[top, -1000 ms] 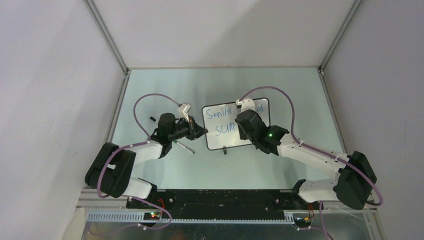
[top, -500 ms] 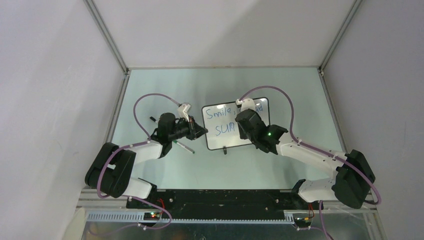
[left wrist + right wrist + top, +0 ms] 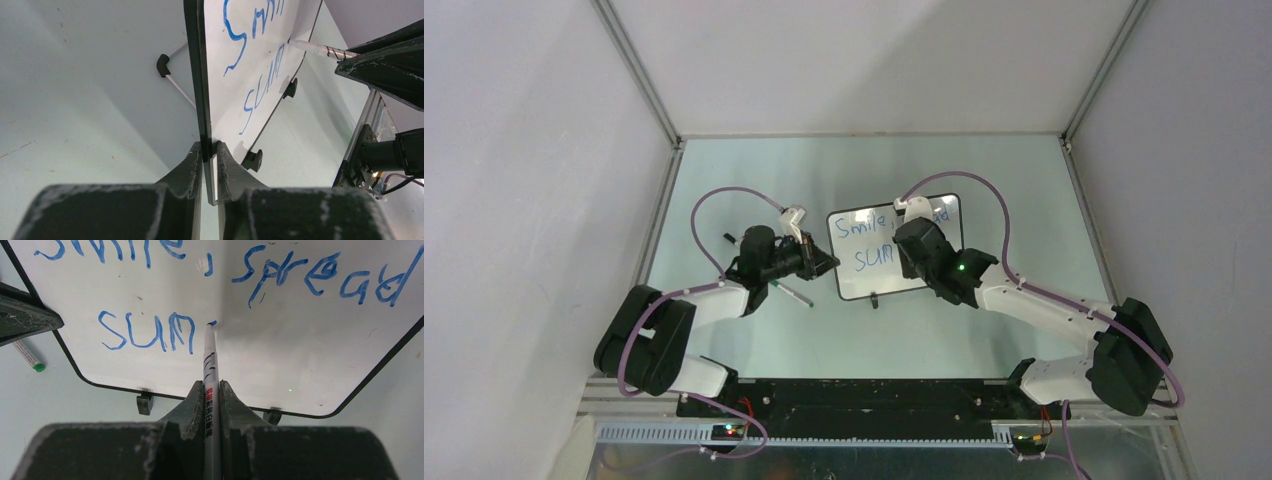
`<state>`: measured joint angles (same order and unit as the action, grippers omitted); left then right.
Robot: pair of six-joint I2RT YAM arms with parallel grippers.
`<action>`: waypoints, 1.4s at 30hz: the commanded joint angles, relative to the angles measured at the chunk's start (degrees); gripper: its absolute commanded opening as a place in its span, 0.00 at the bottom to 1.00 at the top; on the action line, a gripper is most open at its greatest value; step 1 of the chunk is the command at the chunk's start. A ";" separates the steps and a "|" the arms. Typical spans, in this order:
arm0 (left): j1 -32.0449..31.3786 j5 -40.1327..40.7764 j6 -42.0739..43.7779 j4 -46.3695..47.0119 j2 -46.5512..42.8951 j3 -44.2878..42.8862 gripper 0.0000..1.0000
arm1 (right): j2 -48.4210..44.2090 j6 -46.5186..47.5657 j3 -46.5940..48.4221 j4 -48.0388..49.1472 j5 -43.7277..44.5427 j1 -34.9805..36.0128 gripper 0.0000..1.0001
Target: Write a sentence on the whiteboard
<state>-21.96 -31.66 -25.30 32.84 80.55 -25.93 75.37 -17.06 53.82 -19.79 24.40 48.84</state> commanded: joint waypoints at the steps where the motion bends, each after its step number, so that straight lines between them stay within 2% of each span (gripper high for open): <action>1: -0.57 0.83 3.02 -2.58 -0.58 -1.05 0.06 | 1.19 0.10 1.64 0.84 -0.85 -0.35 0.00; 42: -0.54 1.16 3.28 -2.87 -0.57 -1.14 0.05 | -0.20 -1.56 -0.77 -4.92 2.38 0.30 0.00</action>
<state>-21.98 -31.66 -24.93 32.82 80.55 -26.00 75.55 -18.39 53.80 -22.96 23.66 49.17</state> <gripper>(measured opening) 0.142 0.139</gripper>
